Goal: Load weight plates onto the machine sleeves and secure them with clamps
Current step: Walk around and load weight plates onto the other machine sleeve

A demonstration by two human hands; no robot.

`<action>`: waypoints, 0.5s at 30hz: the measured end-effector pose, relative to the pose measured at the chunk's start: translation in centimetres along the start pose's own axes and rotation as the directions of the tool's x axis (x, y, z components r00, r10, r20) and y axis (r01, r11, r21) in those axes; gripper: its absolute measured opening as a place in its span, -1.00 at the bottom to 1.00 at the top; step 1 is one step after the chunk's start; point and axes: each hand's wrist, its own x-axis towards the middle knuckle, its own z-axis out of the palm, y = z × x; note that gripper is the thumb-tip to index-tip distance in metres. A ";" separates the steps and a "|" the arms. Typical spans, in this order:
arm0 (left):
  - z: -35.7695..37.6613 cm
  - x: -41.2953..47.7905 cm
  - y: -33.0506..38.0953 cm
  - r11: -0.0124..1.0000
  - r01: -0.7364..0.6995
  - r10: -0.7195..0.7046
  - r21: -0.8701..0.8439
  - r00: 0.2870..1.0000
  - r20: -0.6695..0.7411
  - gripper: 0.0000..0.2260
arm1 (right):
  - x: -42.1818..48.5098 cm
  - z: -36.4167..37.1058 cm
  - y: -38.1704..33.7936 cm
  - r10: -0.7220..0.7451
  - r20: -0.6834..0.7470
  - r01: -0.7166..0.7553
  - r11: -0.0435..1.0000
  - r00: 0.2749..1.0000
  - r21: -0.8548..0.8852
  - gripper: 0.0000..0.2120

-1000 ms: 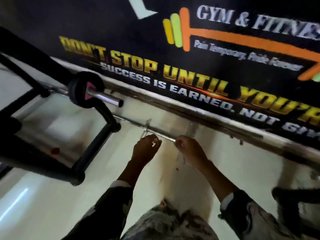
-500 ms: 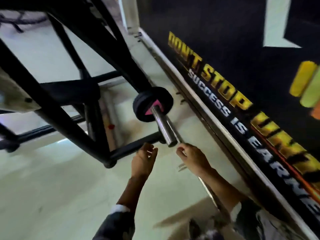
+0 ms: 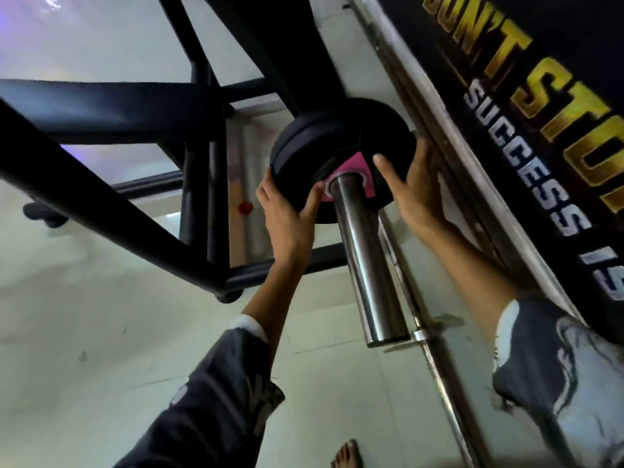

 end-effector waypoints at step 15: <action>-2.1 -0.3 0.1 0.999 -0.047 0.047 -0.014 0.999 0.027 -0.31 | -1.7 -3.2 1.5 0.020 0.074 -0.032 0.987 0.997 0.155 -0.44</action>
